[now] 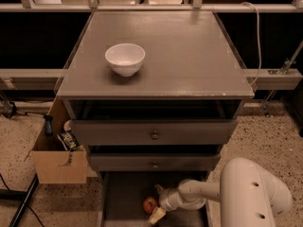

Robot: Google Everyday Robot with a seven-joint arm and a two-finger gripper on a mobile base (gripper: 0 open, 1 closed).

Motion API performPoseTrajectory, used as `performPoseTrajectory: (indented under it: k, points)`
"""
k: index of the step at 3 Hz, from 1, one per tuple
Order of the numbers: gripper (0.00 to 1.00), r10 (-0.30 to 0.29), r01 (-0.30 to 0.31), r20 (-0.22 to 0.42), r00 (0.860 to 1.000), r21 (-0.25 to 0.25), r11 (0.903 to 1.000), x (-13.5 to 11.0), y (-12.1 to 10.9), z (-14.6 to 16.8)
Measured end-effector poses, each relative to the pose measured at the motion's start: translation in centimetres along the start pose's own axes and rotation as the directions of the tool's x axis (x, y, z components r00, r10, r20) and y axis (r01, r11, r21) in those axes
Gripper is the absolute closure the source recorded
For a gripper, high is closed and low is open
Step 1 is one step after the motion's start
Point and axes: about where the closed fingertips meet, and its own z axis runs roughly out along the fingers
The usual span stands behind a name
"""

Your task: Pick apple from bottom drawer and place on counter

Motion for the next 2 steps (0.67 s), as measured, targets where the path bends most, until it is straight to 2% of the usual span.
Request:
performPoseTrajectory:
  k: [1, 2]
  points:
    - [0.03, 0.009, -0.01, -0.027, 1.0, -0.007, 0.9999, 0.61, -0.27, 0.36]
    - [0.27, 0.009, -0.01, -0.027, 1.0, -0.007, 0.9999, 0.61, -0.26, 0.36]
